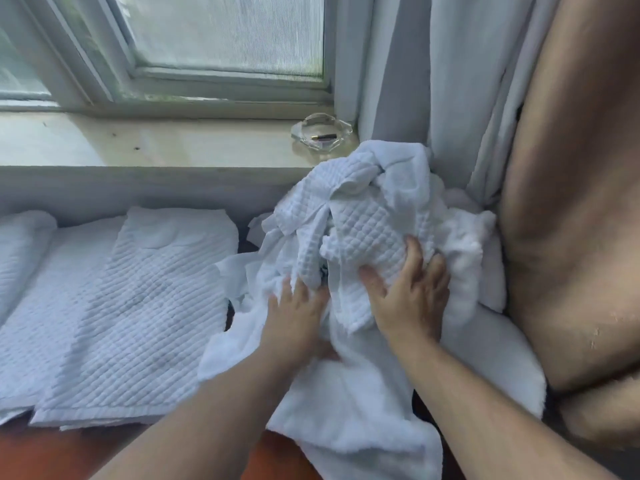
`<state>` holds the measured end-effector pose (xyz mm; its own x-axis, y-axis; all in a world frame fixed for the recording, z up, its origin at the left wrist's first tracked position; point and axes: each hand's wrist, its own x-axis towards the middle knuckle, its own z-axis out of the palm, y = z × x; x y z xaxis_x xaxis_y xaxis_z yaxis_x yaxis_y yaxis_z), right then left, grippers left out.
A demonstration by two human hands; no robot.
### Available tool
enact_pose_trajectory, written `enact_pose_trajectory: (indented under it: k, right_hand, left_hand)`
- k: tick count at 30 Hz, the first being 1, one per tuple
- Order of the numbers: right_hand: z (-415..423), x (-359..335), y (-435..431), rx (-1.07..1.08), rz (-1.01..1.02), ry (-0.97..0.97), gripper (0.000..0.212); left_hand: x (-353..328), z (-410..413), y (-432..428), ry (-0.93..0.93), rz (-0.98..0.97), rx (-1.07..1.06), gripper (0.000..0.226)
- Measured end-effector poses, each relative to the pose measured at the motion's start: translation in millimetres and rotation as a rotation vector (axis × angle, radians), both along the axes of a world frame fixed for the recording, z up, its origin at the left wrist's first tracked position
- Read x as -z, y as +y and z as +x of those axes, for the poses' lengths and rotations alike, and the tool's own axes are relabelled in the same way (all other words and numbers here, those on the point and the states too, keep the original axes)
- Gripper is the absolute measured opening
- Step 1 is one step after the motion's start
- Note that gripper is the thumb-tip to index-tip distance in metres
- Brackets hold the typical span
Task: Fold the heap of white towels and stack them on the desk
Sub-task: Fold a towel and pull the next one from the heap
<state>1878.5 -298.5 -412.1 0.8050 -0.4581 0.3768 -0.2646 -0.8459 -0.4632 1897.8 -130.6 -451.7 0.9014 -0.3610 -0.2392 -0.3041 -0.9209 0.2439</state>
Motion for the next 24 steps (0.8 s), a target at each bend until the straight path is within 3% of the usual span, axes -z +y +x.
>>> enact_pose_trajectory:
  k: [3,9,19,24]
  right_hand:
    - [22,37,11,0.036,-0.095,-0.123,0.079]
    - [35,68,13,0.003,-0.097,-0.329,0.071]
    - [14,53,22,0.003,0.022,-0.315,0.079]
    - [-6,53,30,0.028,-0.055,-0.317,0.077]
  left_hand:
    - [28,32,12,-0.039,-0.1,0.025,0.133]
    - [47,57,26,-0.133,-0.182,0.108,0.113]
    - [41,42,38,-0.177,-0.349,0.137,0.116]
    - [44,22,48,-0.216,-0.408,0.149,0.112]
